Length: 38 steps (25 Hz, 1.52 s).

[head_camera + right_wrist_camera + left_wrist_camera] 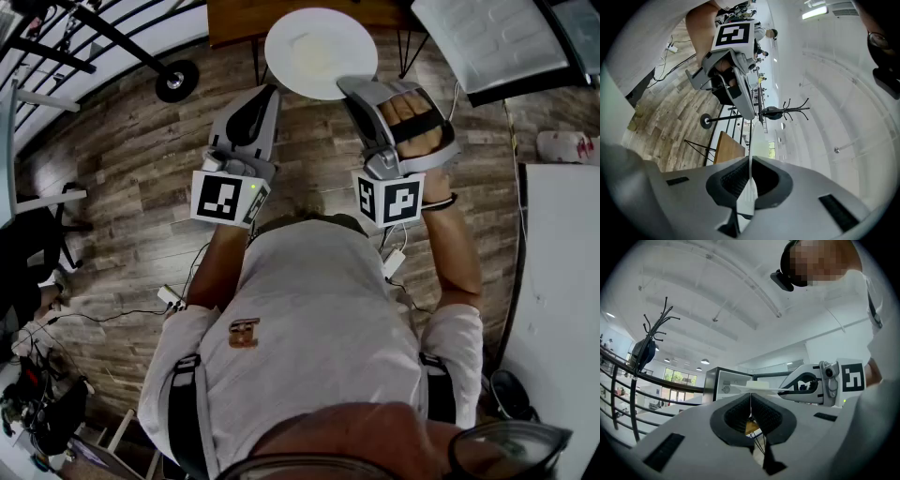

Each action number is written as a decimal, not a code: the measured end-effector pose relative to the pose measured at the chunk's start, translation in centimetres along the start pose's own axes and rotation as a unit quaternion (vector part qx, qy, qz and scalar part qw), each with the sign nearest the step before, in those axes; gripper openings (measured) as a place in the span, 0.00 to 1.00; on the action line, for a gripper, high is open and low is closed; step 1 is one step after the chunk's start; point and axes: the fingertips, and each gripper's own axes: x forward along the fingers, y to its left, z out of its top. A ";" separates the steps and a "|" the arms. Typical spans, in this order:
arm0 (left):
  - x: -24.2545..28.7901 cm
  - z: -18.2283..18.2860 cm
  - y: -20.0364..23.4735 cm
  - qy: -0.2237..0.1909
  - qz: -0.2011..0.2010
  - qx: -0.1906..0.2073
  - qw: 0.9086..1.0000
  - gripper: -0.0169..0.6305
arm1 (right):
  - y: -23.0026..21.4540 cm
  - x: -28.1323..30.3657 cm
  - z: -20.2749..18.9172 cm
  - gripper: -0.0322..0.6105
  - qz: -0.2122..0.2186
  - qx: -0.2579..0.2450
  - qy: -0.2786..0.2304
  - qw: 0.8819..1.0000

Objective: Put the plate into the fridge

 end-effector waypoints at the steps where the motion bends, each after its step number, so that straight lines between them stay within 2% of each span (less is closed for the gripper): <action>1: 0.0 0.0 -0.1 0.000 -0.001 0.000 1.000 0.06 | 0.0 0.0 0.0 0.11 0.000 0.000 0.000 1.000; 11: 0.7 -0.2 -2.1 0.000 -0.009 0.001 1.000 0.06 | -0.1 -1.4 -1.2 0.11 0.003 0.022 0.000 1.000; 18: 2.5 -0.1 -3.1 -0.002 -0.007 0.008 1.000 0.06 | -1.0 -1.5 -3.2 0.11 -0.006 0.016 -0.003 1.000; 28: 6.5 -1.1 -4.5 -0.003 0.015 0.019 1.000 0.06 | -0.7 -0.2 -8.1 0.11 -0.003 0.005 -0.018 1.000; 38: 8.8 -2.2 -4.9 0.007 0.038 0.021 0.999 0.06 | -0.5 1.9 -10.8 0.11 0.006 -0.003 -0.037 0.999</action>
